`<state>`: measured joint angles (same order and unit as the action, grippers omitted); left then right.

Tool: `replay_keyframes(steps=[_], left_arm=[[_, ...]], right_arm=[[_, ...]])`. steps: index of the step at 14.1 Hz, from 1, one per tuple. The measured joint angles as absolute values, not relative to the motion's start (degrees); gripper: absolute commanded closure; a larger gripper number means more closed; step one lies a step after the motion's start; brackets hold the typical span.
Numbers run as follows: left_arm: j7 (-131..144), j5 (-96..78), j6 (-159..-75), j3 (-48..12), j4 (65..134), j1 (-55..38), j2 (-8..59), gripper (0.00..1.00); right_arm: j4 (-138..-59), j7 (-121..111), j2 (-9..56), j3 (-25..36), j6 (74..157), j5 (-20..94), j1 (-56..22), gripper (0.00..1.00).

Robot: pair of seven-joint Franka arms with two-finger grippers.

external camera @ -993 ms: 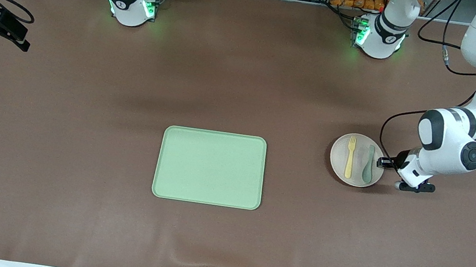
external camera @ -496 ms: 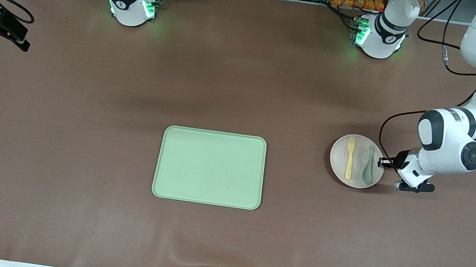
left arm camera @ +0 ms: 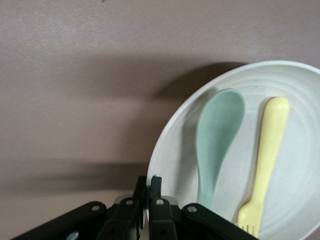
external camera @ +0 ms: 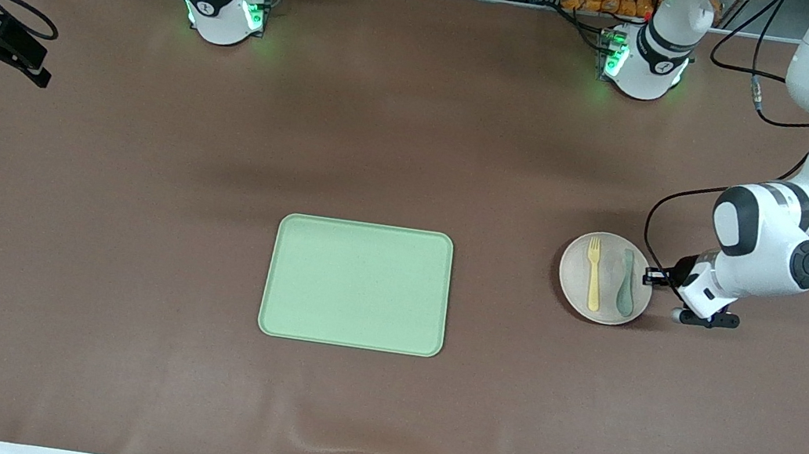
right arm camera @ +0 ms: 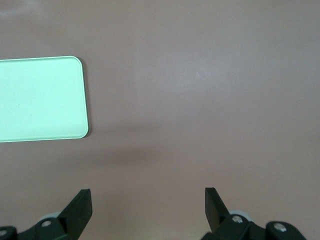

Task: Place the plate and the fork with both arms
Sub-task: 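Carry the plate with the left gripper onto the green tray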

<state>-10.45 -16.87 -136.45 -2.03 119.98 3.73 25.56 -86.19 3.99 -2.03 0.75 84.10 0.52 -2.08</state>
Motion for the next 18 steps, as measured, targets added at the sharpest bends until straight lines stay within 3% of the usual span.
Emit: replay_keyframes(steps=[4,12,18], left_arm=[[-11.1,-17.91,-136.7,-8.81,118.75,7.76,25.55,1.0],[-11.17,-17.94,-134.11,-16.4,111.12,6.58,25.57,1.0],[2.22,-17.98,-130.87,-17.21,99.89,-3.61,29.79,1.0]], right_arm=[[-86.19,3.99,-2.03,0.75,84.09,0.52,-2.08,0.0],[-86.19,3.99,-2.0,0.75,84.08,0.53,-2.08,0.0],[-86.22,3.99,-0.55,0.66,83.97,0.58,-2.14,0.0]])
